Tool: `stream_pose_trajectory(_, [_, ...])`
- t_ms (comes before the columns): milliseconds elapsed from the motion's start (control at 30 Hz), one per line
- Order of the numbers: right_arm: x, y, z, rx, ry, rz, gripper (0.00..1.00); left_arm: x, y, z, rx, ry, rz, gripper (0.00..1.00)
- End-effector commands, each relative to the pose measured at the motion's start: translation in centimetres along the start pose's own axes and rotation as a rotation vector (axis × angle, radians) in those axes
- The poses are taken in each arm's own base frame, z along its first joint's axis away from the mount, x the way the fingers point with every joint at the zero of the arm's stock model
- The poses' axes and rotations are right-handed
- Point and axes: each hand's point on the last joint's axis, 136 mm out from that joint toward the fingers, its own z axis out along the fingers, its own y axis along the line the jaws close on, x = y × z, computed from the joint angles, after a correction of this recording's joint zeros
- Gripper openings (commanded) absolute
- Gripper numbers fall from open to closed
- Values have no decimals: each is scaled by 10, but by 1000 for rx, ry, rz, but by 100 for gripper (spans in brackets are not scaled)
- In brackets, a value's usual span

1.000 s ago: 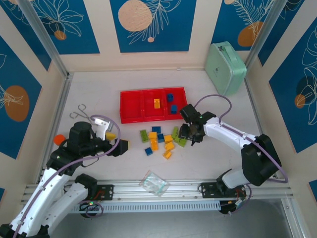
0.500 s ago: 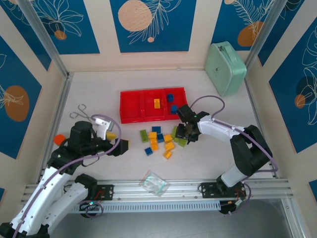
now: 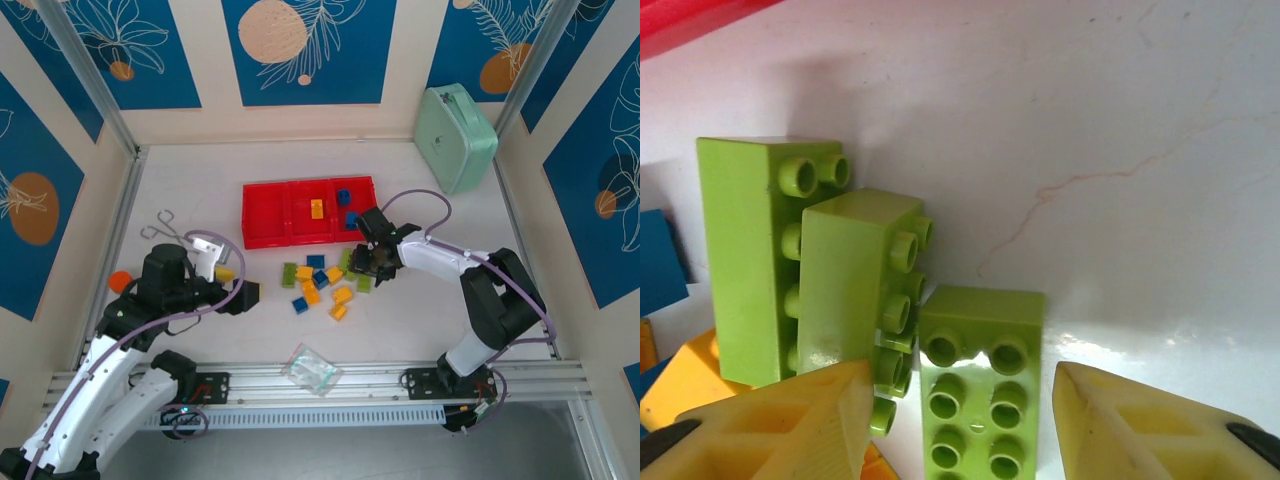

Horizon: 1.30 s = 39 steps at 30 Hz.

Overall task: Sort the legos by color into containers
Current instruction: Move the lego to the center of the table, then pick up the lego from the center of the table.

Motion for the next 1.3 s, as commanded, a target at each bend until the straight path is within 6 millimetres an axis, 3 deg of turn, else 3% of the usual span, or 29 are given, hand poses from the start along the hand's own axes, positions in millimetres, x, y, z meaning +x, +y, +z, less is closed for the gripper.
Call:
stream_pose_trajectory(0, [7,-12,-16,41,-15,-19,52,5,-3,1,13,19,7,99])
stream_pose_trajectory(233, [27,-8,-20,16,13,-56,56,5,-2,1,11,22,6,99])
stream_pose_trajectory(867, [34,-11,18,116,85,-89,57,5,-1,1,8,22,6,100])
stream_pose_trajectory(1267, [31,-28,21,203,78,-119,40,5,-2,0,9,18,8,99])
